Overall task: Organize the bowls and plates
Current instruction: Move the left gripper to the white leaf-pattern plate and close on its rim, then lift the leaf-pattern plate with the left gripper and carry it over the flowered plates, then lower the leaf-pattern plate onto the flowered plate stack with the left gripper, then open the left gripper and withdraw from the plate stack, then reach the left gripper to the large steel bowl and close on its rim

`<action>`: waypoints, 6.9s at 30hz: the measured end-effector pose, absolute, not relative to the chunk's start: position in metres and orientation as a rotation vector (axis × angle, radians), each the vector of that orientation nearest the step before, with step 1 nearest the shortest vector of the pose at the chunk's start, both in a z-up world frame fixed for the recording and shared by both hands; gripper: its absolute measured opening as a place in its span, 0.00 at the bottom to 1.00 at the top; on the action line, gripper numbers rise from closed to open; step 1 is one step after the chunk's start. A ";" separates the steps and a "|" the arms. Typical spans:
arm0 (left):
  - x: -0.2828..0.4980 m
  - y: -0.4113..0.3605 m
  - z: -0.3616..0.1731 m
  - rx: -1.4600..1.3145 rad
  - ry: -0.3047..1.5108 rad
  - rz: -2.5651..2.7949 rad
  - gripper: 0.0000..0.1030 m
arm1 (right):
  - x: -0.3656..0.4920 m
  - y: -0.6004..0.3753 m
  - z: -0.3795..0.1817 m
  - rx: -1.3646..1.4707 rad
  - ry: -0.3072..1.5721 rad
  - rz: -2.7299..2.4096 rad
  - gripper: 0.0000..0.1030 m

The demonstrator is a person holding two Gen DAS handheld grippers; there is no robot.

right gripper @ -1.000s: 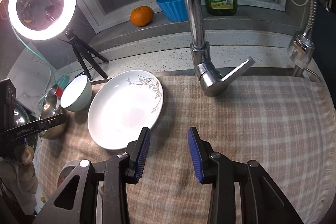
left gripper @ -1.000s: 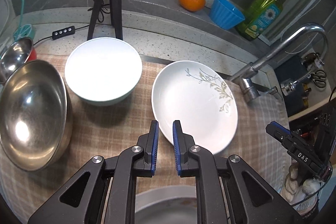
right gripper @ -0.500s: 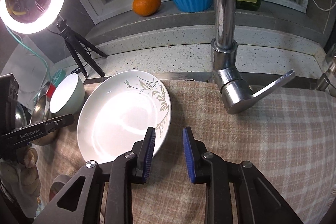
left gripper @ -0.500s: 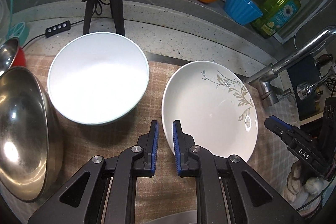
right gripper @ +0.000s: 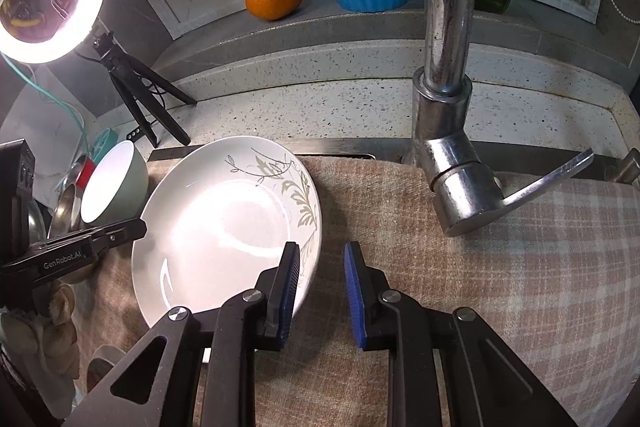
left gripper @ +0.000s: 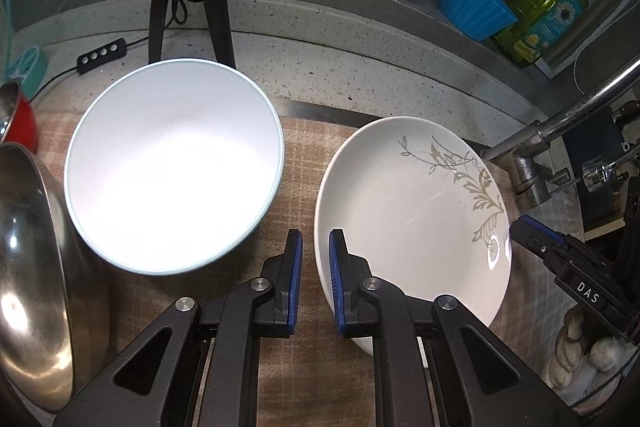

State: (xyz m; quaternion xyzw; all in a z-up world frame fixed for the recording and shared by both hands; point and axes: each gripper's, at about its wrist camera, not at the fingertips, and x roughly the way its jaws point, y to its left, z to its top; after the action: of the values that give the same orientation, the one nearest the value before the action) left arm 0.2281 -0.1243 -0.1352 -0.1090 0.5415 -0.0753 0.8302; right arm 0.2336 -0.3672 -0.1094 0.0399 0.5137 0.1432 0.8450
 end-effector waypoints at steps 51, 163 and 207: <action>0.200 -0.123 -0.115 -0.268 1.094 -0.152 0.08 | 0.216 -0.362 -0.093 0.103 1.084 0.272 0.04; 0.010 -0.050 -0.130 -0.279 1.166 -0.257 0.15 | 0.002 -0.299 -0.095 0.125 1.154 0.209 0.21; 0.080 0.129 -0.085 -0.391 0.969 -0.074 0.22 | 0.089 -0.152 -0.037 0.220 1.065 0.359 0.31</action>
State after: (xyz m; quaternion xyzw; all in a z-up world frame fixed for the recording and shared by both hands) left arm 0.0800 0.1292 -0.0848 -0.1867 0.4626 -0.0352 0.8660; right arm 0.0891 -0.1524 -0.0367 0.1040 0.5038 0.1697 0.8406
